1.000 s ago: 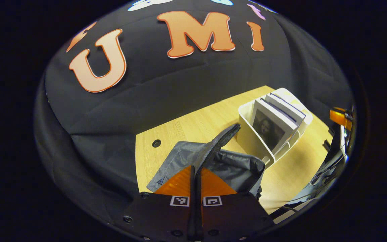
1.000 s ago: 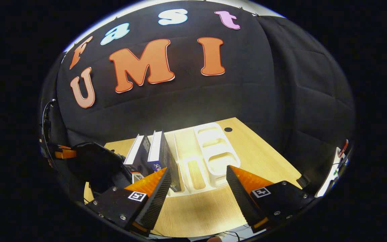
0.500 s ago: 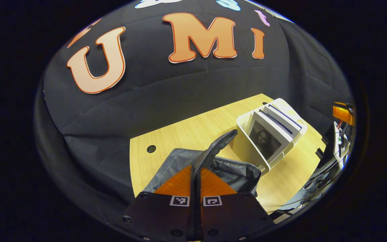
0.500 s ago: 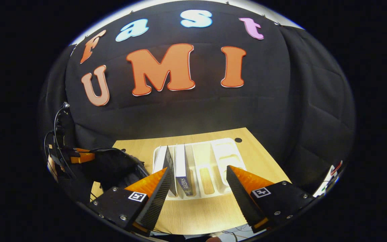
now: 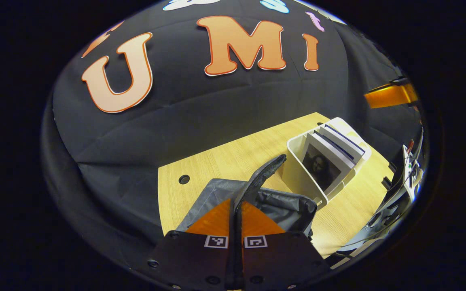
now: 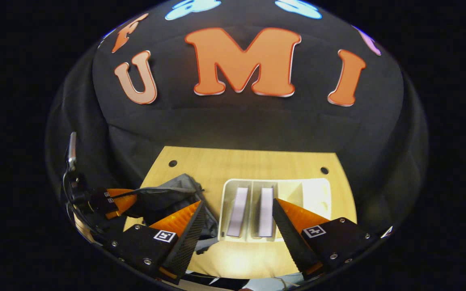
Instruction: Open the schoolbag, grab two books from the bookshelf and put them into the schoolbag.
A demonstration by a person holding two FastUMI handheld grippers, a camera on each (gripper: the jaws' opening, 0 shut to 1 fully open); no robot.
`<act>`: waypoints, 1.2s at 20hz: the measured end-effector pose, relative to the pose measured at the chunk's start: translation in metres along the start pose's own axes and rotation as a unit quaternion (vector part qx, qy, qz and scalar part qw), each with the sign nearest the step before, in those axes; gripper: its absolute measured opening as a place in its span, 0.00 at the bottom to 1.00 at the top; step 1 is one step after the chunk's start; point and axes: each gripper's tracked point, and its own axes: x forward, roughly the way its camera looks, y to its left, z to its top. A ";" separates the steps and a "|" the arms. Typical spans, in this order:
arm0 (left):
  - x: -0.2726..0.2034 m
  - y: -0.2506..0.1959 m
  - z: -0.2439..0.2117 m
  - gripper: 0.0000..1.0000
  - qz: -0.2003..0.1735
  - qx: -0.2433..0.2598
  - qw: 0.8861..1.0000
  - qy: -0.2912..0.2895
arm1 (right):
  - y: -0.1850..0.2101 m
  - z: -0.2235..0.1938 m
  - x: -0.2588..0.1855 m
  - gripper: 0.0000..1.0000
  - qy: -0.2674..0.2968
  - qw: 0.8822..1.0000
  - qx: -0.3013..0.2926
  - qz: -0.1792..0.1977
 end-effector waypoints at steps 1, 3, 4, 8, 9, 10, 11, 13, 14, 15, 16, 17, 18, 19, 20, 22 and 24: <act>0.000 0.000 -0.003 0.01 -0.003 -0.003 1.000 0.002 | 0.002 -0.004 0.013 0.98 0.032 0.999 0.012 0.006; 0.001 0.003 -0.006 0.01 -0.001 -0.007 1.000 0.004 | -0.001 -0.015 0.045 0.99 0.085 0.996 0.021 0.001; 0.002 0.005 -0.007 0.01 -0.001 -0.010 1.000 0.004 | -0.003 -0.023 0.060 0.99 0.103 0.995 0.015 -0.005; 0.005 0.011 -0.010 0.01 0.000 -0.019 1.000 0.006 | -0.006 -0.046 0.100 1.00 0.163 0.986 0.013 -0.026; 0.005 0.012 -0.009 0.01 0.001 -0.019 1.000 0.007 | -0.005 -0.050 0.108 0.99 0.170 0.985 0.018 -0.027; 0.006 0.013 -0.009 0.01 0.001 -0.019 1.000 0.008 | -0.006 -0.056 0.115 0.99 0.178 0.983 0.019 -0.030; 0.007 0.013 -0.008 0.01 0.000 -0.019 1.000 0.009 | -0.007 -0.062 0.122 0.99 0.185 0.982 0.019 -0.034; 0.009 0.013 -0.008 0.01 -0.002 -0.018 1.000 0.011 | -0.008 -0.073 0.133 0.99 0.200 0.979 0.015 -0.040; 0.010 0.012 -0.009 0.01 -0.002 -0.017 1.000 0.012 | -0.008 -0.079 0.139 0.98 0.206 0.977 0.016 -0.043; 0.011 0.012 -0.008 0.01 -0.003 -0.017 1.000 0.013 | -0.008 -0.084 0.146 0.97 0.212 0.976 0.020 -0.045; 0.011 0.013 -0.009 0.01 -0.003 -0.018 1.000 0.014 | -0.008 -0.091 0.152 0.94 0.219 0.974 0.026 -0.047; 0.012 0.013 -0.010 0.01 -0.003 -0.020 1.000 0.016 | -0.009 -0.095 0.157 0.93 0.224 0.973 0.032 -0.048; 0.012 0.014 -0.011 0.01 -0.003 -0.022 1.000 0.017 | -0.009 -0.100 0.162 0.88 0.229 0.971 0.038 -0.049; 0.012 0.013 -0.011 0.00 -0.004 -0.023 1.000 0.018 | -0.010 -0.103 0.167 0.85 0.234 0.970 0.043 -0.049; 0.012 0.014 -0.012 0.00 -0.004 -0.023 1.000 0.019 | -0.013 -0.106 0.168 0.80 0.238 0.969 0.044 -0.053; 0.013 0.013 -0.013 0.00 -0.004 -0.025 0.999 0.020 | -0.018 -0.099 0.171 0.52 0.227 0.971 0.050 -0.060; 0.012 0.012 -0.013 0.00 -0.007 -0.026 0.999 0.021 | -0.018 -0.096 0.169 0.40 0.227 0.970 0.061 -0.062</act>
